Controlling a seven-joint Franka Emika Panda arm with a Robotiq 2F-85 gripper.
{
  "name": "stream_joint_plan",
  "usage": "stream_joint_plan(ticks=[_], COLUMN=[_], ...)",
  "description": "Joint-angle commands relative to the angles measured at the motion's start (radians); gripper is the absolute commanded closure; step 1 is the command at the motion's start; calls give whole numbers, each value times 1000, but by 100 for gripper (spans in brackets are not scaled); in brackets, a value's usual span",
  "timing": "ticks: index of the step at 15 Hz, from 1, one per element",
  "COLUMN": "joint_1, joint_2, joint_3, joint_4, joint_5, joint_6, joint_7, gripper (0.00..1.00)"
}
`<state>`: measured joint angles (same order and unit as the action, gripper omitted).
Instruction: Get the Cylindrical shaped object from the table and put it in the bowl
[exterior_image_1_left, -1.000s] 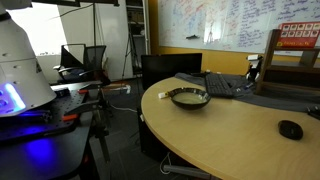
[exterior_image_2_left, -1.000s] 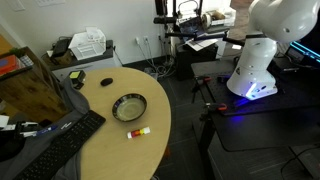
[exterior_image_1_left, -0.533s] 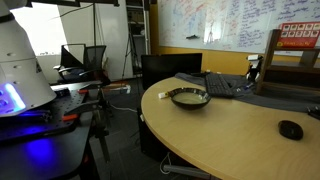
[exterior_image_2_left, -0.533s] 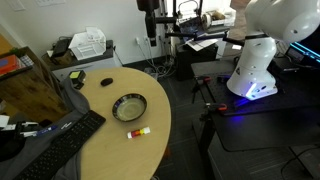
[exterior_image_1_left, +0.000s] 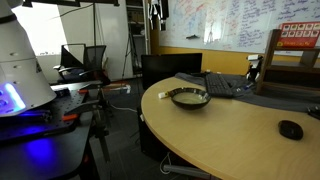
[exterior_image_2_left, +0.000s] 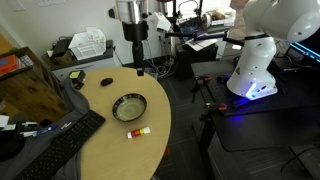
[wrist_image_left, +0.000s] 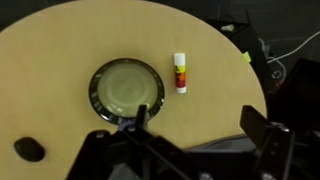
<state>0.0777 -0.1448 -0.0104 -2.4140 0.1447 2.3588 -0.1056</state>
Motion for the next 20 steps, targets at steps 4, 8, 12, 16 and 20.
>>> stream_joint_plan(ticks=[4, 8, 12, 16, 20], joint_1=[46, 103, 154, 158, 162], joint_2=[293, 485, 659, 796, 883], joint_3=[98, 85, 31, 46, 50], joint_4=[108, 222, 368, 484, 557], joint_5=[-47, -238, -347, -316, -295], joint_6=[221, 274, 217, 192, 168], joint_7=[-69, 109, 254, 232, 230], gripper=[0, 0, 0, 0, 0])
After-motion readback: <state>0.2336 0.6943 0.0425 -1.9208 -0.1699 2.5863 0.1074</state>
